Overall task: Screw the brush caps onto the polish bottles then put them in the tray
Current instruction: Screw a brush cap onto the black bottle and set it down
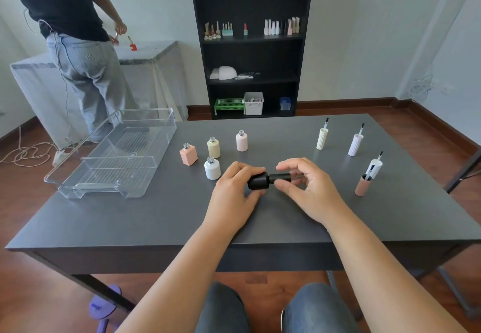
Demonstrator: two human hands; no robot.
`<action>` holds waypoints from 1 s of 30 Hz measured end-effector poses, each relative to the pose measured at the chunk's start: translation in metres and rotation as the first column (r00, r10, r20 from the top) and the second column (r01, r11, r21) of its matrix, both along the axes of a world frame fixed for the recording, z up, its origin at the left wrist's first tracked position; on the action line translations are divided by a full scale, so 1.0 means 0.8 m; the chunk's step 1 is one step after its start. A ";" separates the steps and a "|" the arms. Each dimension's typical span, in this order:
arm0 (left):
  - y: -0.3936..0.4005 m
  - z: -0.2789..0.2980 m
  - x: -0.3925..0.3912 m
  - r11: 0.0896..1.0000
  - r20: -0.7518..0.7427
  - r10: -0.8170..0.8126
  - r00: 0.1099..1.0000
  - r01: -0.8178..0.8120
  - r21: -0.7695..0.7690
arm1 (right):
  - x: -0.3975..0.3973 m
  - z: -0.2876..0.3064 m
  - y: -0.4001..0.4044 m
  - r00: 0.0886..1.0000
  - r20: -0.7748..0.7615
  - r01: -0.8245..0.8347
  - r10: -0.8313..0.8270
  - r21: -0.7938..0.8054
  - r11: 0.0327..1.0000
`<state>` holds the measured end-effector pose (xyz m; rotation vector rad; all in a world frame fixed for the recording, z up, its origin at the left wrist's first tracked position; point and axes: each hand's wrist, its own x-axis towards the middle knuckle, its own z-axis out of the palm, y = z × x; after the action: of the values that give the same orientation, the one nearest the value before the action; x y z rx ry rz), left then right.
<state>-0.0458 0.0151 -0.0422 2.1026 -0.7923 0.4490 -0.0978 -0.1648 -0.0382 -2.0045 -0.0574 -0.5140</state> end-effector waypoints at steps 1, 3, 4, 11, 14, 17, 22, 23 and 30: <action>0.000 0.000 0.000 1.000 0.003 -0.001 1.000 0.001 0.000 | -0.001 -0.001 -0.001 1.000 0.013 -0.024 0.024 -0.030 0.999; 0.000 0.000 0.000 1.000 0.007 -0.002 1.000 0.002 0.002 | -0.002 -0.002 -0.001 1.000 -0.001 -0.017 0.017 -0.041 0.999; 0.000 0.000 0.000 1.000 0.007 -0.004 1.000 0.004 0.003 | -0.002 -0.002 0.000 1.000 -0.019 0.007 -0.007 -0.019 1.000; 0.000 0.001 -0.002 1.000 0.002 -0.014 1.000 0.014 0.007 | -0.001 0.002 0.004 0.997 -0.051 0.065 -0.061 0.084 0.994; 0.000 0.001 -0.001 1.000 0.007 -0.013 1.000 0.012 0.010 | -0.005 0.002 0.003 1.000 -0.019 0.009 -0.010 -0.042 0.999; 0.000 0.001 -0.003 1.000 0.011 -0.011 1.000 0.011 0.019 | -0.005 0.002 0.002 1.000 0.005 -0.010 0.011 -0.065 0.998; 0.000 0.002 -0.002 0.999 -0.008 -0.016 1.000 0.016 0.027 | -0.003 -0.001 0.005 0.999 -0.049 -0.008 0.008 0.005 1.000; 0.000 0.001 -0.002 0.999 -0.014 -0.018 1.000 0.019 0.027 | -0.003 0.000 0.005 0.999 -0.051 -0.009 0.010 0.018 1.000; -0.001 -0.004 0.004 0.999 -0.056 -0.035 0.998 0.034 -0.010 | 0.002 0.009 0.016 0.974 -0.030 -0.188 0.224 0.441 0.878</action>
<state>-0.0428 0.0144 -0.0456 2.0809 -0.7912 0.3725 -0.0966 -0.1517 -0.0309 -1.5527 -0.0966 -0.2768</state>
